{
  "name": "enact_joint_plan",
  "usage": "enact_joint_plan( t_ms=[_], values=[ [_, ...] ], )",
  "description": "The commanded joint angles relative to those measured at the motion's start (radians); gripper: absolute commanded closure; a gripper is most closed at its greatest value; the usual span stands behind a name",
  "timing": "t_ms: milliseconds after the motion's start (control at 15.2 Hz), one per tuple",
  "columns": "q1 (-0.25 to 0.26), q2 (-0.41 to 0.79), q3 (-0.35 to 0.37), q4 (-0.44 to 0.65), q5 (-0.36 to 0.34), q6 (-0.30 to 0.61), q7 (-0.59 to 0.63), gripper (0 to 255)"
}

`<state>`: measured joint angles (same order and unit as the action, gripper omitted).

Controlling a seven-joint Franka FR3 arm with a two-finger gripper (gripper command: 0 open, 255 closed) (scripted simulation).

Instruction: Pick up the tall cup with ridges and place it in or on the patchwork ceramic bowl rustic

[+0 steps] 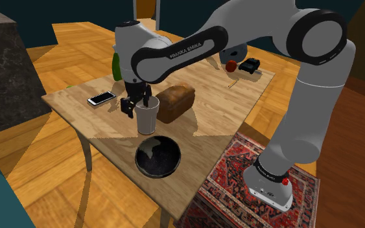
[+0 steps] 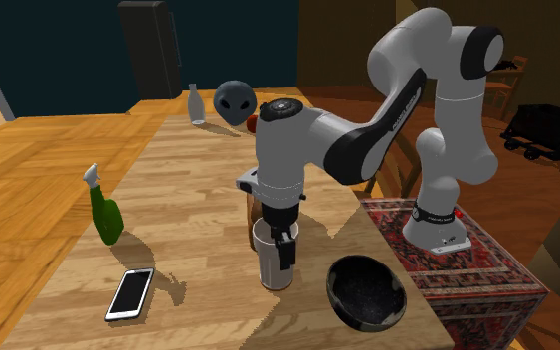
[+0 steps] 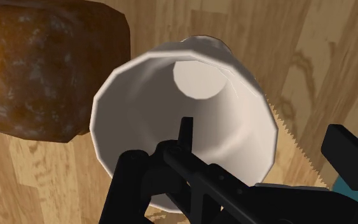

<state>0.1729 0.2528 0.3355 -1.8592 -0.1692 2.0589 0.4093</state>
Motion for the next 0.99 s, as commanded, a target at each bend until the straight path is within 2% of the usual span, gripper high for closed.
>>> enact_joint_plan(
  t_ms=[0, 330, 396, 924],
  values=[
    [0.000, 0.001, 0.000, -0.004, -0.001, 0.006, 0.001, 0],
    [0.000, 0.001, 0.000, -0.004, -0.001, 0.006, 0.001, 0],
    [0.000, 0.001, 0.000, -0.004, -0.001, 0.006, 0.001, 255],
    [0.000, 0.001, 0.000, -0.005, -0.001, 0.006, 0.002, 255]
  ],
)
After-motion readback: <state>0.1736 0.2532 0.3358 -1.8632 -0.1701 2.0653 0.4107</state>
